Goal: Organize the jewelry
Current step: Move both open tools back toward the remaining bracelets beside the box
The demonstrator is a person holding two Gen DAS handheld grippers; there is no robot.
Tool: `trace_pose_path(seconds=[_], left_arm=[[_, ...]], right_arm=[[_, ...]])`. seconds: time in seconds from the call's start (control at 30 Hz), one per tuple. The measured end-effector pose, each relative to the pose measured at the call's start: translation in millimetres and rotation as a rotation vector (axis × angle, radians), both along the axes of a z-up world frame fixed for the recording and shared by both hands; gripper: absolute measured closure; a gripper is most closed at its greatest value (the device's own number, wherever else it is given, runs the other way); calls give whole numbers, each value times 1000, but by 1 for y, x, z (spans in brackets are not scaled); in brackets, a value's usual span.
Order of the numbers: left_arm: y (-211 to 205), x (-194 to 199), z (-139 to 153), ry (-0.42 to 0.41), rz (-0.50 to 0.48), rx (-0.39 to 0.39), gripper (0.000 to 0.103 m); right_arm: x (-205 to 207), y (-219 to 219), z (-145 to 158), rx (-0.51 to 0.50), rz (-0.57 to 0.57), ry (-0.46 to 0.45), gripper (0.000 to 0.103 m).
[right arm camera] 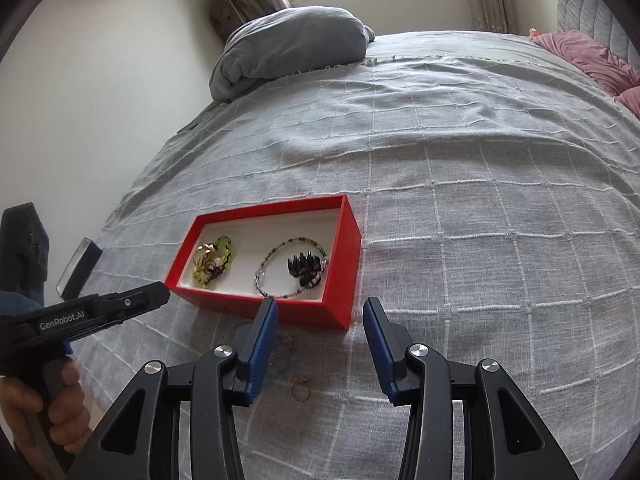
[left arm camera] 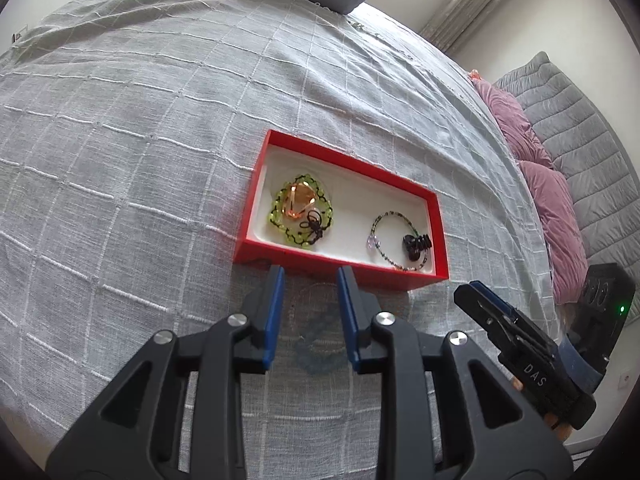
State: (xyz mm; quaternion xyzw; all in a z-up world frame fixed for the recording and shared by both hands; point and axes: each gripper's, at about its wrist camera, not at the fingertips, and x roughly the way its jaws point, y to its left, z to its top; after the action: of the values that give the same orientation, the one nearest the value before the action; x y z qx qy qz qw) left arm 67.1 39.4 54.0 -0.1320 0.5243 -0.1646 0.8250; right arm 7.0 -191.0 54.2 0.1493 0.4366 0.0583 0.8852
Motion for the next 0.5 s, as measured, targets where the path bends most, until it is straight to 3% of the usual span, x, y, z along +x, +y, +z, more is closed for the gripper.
trace_pose_path(seconds=[0.33,0.5], left_arm=[[-14,-10,-28,83,-45,68,74],[-25,-9,-47,178,-57,56,74]], right_arm=[[-4,2,-13,-7,8,59,58],[-3,5,-19,-11,10,86,58]])
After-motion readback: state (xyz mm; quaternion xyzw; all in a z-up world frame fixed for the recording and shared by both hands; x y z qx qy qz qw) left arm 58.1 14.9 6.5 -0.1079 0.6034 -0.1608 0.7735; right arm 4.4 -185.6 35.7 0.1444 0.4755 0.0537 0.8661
